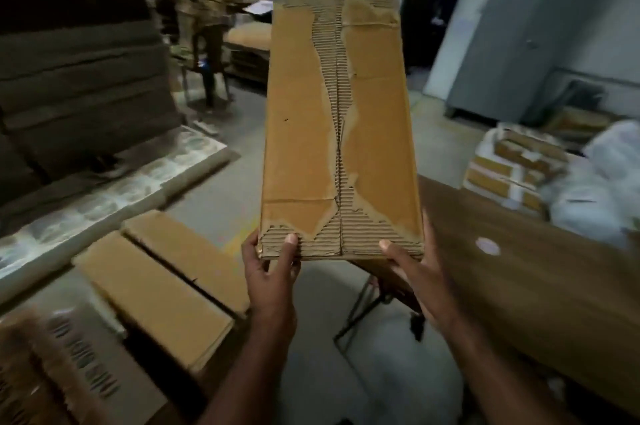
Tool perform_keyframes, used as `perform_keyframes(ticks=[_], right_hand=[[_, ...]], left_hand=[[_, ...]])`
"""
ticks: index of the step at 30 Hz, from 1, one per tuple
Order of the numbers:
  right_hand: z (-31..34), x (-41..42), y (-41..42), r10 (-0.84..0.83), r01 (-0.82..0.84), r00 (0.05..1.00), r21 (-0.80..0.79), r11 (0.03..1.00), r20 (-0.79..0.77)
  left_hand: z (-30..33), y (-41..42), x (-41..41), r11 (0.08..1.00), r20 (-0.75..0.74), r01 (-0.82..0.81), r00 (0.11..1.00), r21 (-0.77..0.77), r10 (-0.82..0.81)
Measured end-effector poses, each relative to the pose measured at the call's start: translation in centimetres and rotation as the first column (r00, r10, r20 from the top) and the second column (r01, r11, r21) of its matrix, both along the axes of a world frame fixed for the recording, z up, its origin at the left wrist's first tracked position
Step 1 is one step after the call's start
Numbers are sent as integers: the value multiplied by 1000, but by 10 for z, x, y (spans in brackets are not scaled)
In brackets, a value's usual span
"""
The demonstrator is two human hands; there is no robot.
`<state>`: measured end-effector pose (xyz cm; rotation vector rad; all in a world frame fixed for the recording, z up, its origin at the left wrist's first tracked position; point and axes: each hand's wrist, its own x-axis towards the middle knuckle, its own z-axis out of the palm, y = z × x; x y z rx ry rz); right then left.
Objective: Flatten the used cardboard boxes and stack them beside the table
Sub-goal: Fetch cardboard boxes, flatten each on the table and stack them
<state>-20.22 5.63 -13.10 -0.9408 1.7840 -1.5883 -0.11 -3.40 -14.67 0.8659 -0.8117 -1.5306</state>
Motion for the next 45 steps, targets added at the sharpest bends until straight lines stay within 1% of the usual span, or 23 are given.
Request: perform_keyframes(ticks=[4,7,11,13,16,21,26,28,30,33,35,38,42,45], right_hand=[[-3,-51,76,-213,217,970,-24,976,113],[-6,-82,121,-297,301,947,-15,954,122],[-16,-135,164,-407,410,895,22,912,182],[-25,-165,183,-437,438,879,39,898,192],[-44,-211,210,-457,452,862,73,889,221],[-68,-274,236,-461,437,840,146,888,287],[-72,-322,237,-430,377,836,213,901,341],[-70,-338,230,-443,371,833,257,892,333],[-72,-349,226,-490,405,818,304,862,300],[-77,-349,224,-526,439,784,305,845,329],[-82,-343,221,-572,498,752,288,818,327],[-83,-339,217,-618,565,733,252,786,285],[-86,-336,213,-622,583,730,218,783,283],[-88,-336,212,-645,618,706,191,763,294]], left_hand=[[1,28,-77,966,83,254,965,-48,-249],[0,49,-128,914,151,401,909,-61,-389],[-9,77,-198,860,203,509,845,-24,-494],[-18,92,-232,838,217,545,818,5,-533],[-32,111,-283,819,253,571,785,61,-566],[-56,129,-351,811,325,576,751,102,-574],[-58,125,-393,802,376,581,719,136,-585],[-52,118,-402,788,422,601,685,133,-594],[-47,116,-408,776,458,616,657,132,-599],[-48,113,-410,733,422,647,616,211,-665],[-50,110,-411,702,385,668,596,249,-704],[-50,106,-409,689,363,675,593,263,-719],[-49,102,-406,650,329,702,564,291,-757],[-47,98,-405,643,320,707,561,293,-763]])
